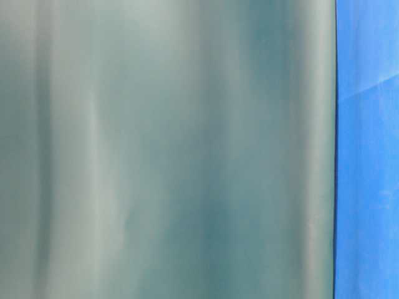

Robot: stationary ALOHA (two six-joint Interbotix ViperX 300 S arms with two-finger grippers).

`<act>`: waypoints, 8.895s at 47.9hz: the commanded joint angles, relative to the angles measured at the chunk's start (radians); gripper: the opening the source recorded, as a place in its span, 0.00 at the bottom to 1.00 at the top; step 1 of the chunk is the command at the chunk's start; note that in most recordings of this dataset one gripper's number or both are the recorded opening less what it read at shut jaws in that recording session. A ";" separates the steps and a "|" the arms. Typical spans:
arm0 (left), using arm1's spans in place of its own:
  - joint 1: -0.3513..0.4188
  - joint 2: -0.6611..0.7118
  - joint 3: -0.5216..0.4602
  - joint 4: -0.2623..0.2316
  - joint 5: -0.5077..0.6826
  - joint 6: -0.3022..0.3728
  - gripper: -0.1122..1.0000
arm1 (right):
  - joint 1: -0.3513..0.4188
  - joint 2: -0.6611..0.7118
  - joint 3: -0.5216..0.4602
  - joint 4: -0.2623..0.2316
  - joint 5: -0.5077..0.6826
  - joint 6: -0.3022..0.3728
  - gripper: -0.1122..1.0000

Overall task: Handover the blue block to the right arm after grasping it with the left arm, then place it in the designated position.
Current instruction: 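Move the open left gripper toward the blue cube, then lower the left gripper over the blue cube, then close the left gripper on the blue cube and lift it, then rotate the left gripper to hold the cube out toward the right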

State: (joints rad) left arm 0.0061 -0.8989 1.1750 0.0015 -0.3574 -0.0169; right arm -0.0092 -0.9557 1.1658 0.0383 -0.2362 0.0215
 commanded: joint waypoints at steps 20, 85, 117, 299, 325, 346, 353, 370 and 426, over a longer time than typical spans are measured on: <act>0.012 0.354 -0.192 0.002 -0.169 0.002 0.93 | -0.005 0.009 -0.028 0.002 -0.018 0.002 0.98; 0.035 0.882 -0.865 0.011 0.891 -0.006 0.93 | -0.005 0.021 -0.028 -0.002 -0.038 -0.002 0.98; 0.025 0.966 -1.002 0.009 1.131 0.038 0.93 | -0.005 0.034 -0.029 -0.002 -0.043 -0.002 0.98; 0.008 1.095 -0.787 0.008 0.787 -0.044 0.52 | -0.005 0.087 -0.025 0.002 -0.055 0.000 0.98; 0.006 0.897 -0.884 0.011 1.065 -0.043 0.52 | -0.005 0.087 -0.028 0.003 -0.055 0.000 0.98; 0.006 0.831 -1.015 0.015 1.246 -0.041 0.52 | -0.006 0.087 -0.026 0.003 -0.052 0.000 0.98; 0.008 0.830 -1.037 0.015 1.282 -0.043 0.52 | -0.005 0.089 -0.028 0.002 -0.052 0.002 0.98; 0.006 0.828 -1.031 0.017 1.282 -0.043 0.52 | -0.005 0.091 -0.028 0.002 -0.055 0.002 0.98; 0.006 0.825 -1.026 0.020 1.262 -0.041 0.52 | -0.005 0.095 -0.029 0.002 -0.052 0.002 0.98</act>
State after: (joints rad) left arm 0.0153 -0.0399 0.1657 0.0199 0.9143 -0.0598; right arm -0.0138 -0.8652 1.1643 0.0383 -0.2807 0.0215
